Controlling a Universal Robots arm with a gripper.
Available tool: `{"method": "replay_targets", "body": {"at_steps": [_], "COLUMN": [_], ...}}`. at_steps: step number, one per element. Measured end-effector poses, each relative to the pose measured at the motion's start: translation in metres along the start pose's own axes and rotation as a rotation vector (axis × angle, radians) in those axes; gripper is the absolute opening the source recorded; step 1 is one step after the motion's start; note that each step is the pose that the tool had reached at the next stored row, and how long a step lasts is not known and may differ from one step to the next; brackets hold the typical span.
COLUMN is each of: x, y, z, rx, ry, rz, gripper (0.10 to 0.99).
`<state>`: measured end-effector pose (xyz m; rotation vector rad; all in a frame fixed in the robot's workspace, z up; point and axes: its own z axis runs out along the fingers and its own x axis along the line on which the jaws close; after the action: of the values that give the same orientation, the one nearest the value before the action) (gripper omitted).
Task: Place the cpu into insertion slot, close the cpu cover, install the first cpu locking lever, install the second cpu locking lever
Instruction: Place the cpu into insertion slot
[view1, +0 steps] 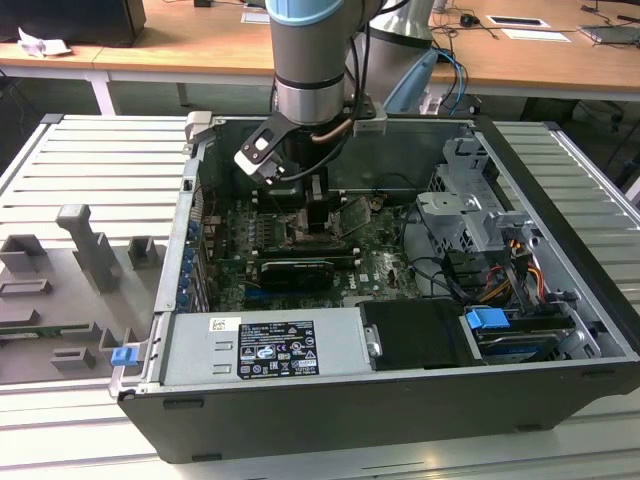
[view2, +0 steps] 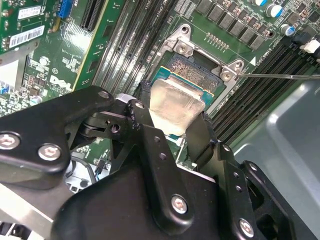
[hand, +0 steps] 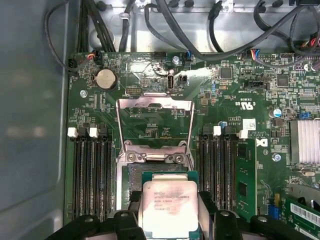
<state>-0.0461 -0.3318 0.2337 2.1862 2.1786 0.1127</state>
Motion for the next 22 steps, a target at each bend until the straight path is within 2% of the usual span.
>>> {"method": "replay_targets", "body": {"at_steps": [3, 22], "x": [0.0002, 0.0002], "y": [-0.0001, -0.0005], "z": [0.001, 0.005], "rx": [0.0, 0.0], "ry": [-0.0019, -0.0018], "rz": [0.02, 0.02], "gripper": [0.525, 0.525]}}
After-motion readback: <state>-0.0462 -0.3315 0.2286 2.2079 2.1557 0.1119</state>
